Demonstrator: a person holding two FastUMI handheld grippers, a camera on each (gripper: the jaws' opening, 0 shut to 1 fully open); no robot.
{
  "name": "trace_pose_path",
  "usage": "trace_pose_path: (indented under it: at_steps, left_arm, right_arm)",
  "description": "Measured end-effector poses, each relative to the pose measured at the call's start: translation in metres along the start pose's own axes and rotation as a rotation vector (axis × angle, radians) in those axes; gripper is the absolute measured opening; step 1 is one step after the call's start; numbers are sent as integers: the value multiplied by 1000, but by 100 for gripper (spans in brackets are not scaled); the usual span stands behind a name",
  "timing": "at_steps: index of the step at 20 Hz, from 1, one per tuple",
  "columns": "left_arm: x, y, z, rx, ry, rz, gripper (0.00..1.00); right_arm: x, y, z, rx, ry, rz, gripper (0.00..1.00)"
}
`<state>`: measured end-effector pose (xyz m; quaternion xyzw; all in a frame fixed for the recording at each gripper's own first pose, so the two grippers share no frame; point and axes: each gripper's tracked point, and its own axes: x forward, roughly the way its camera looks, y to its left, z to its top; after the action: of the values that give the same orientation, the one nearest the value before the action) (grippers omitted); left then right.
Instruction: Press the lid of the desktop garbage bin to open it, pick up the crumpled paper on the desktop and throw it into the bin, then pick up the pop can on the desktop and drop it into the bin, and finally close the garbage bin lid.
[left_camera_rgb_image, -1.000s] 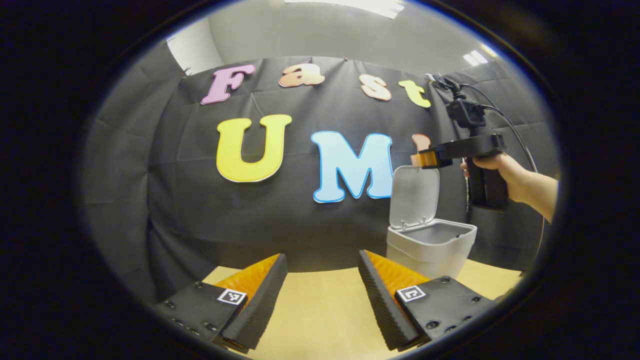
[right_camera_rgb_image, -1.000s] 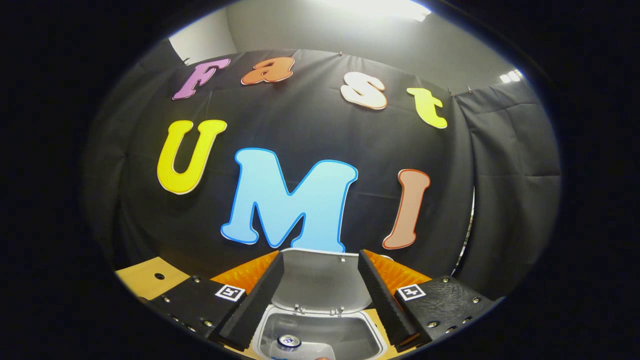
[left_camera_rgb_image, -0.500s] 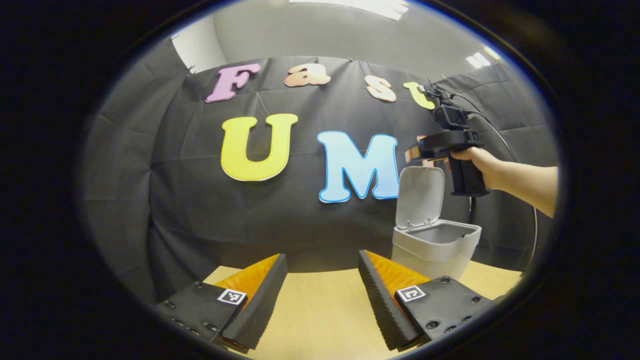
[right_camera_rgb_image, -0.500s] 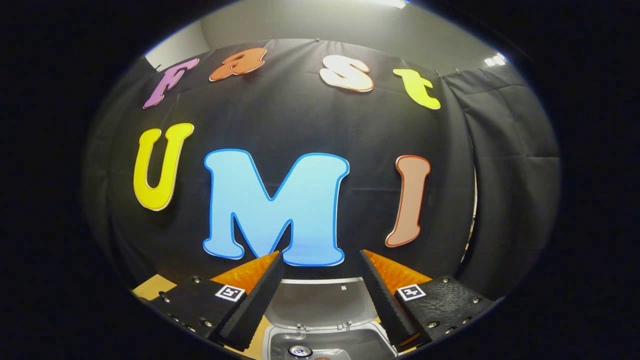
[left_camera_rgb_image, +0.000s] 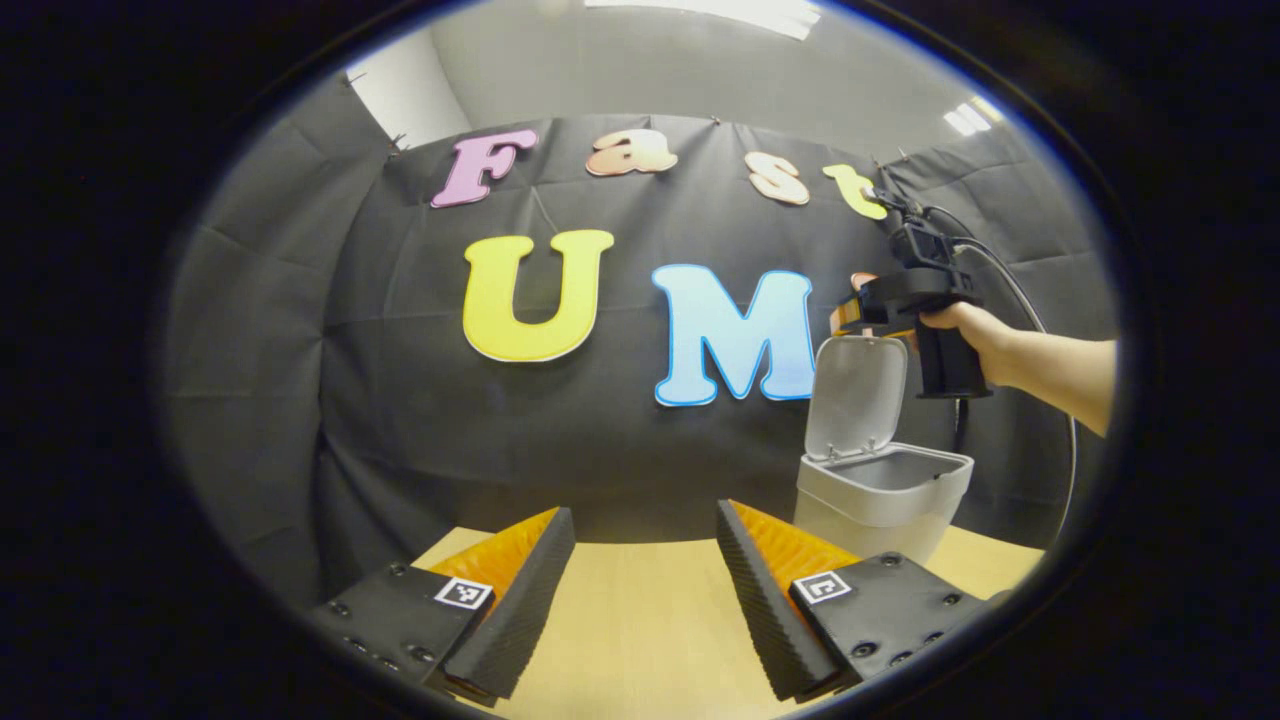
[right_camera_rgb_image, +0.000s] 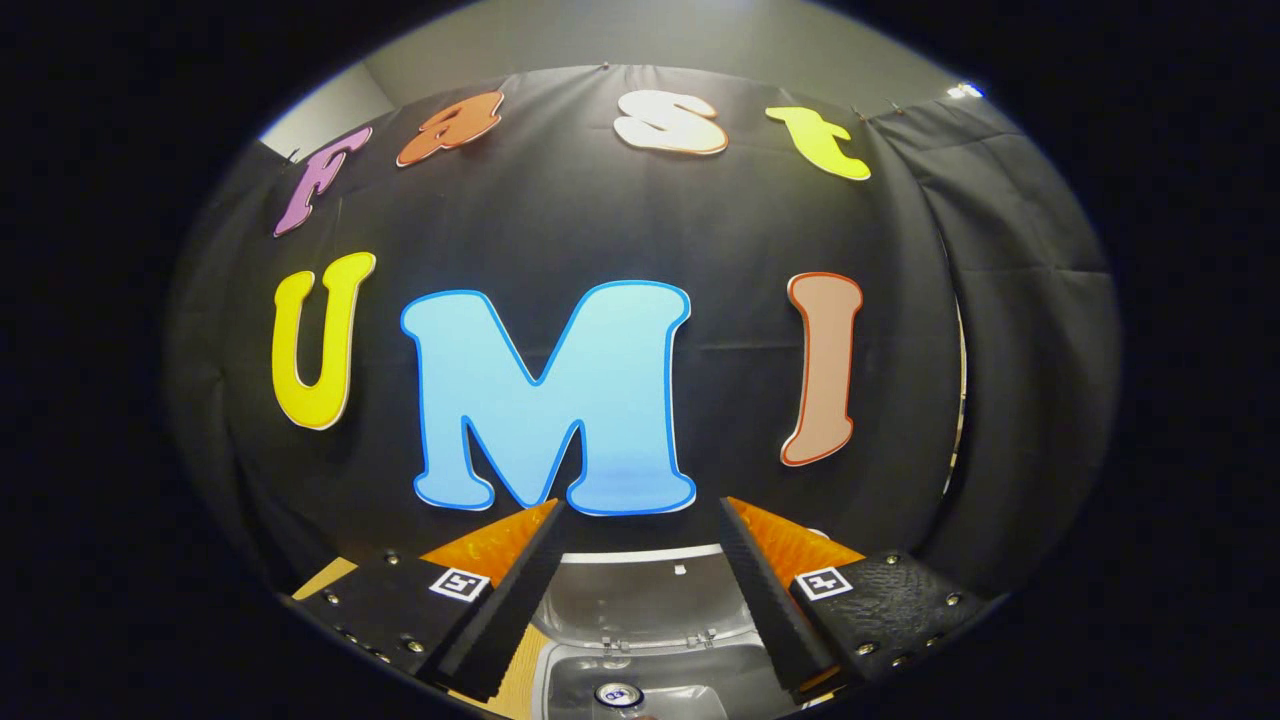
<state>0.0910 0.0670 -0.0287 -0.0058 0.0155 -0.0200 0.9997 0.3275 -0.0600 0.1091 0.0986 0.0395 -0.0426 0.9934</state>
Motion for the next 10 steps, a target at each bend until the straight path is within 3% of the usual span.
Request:
trace_pose_path:
  at_steps: [10]
  left_arm:
    - [-31, -16, -1, 27, -12, 35, 96]
  right_arm:
    - [-50, -2, -22, 1, -9, 48, 95]
